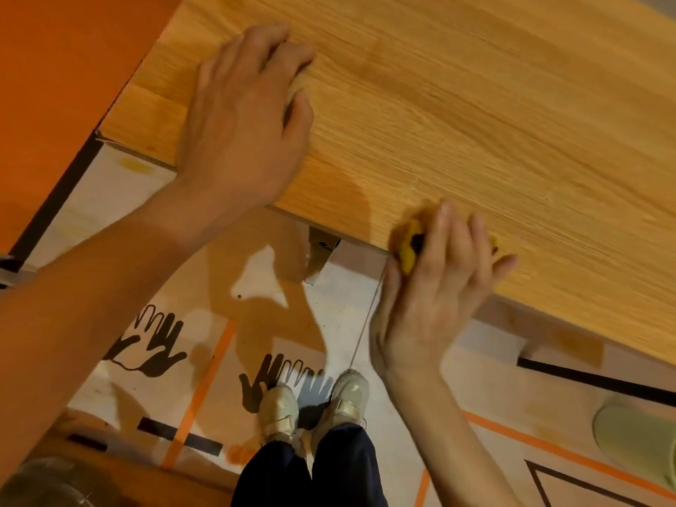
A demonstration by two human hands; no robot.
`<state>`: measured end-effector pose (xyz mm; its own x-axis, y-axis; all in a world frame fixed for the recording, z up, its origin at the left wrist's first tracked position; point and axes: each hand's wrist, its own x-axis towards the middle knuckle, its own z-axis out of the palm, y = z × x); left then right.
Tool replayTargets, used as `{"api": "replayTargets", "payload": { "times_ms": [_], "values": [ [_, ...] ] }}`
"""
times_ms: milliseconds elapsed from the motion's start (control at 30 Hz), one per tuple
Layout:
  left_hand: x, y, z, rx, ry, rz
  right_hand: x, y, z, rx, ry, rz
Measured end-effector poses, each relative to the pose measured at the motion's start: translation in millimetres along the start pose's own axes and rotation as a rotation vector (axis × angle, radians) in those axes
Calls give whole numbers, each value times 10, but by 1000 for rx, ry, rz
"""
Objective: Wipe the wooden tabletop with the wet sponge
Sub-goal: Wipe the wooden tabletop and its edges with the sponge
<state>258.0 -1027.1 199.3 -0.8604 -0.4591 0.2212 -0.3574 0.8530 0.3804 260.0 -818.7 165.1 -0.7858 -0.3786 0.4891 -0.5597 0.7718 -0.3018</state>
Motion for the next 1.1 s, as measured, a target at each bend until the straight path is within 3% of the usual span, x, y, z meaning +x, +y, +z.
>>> {"api": "replayTargets", "payload": {
  "times_ms": [133, 233, 367, 467, 633, 733, 900, 1100],
  "values": [
    [-17, -9, 6, 18, 17, 27, 70, -552, 438, 39, 114, -230],
    [-7, -31, -5, 23, 19, 54, -17, -29, 181, -77, 33, -332],
    [11, -42, 13, 11, 18, 25, -116, 743, -274, -245, 59, -239],
    [-3, -34, 17, -12, 22, 29, -43, 425, -157, -195, 78, -184],
    [12, -66, -58, -59, -27, 51, 183, -345, 86, 3, -116, -369],
    [23, -224, -211, -26, -91, 148, 241, -173, -102, -99, -234, -394],
    [-72, -679, -386, -26, -72, 147, 116, 175, -417, -103, -352, -181],
    [-64, -712, -328, -162, -52, 95, 307, -940, 165, 0, -364, -309]
  ]
}}
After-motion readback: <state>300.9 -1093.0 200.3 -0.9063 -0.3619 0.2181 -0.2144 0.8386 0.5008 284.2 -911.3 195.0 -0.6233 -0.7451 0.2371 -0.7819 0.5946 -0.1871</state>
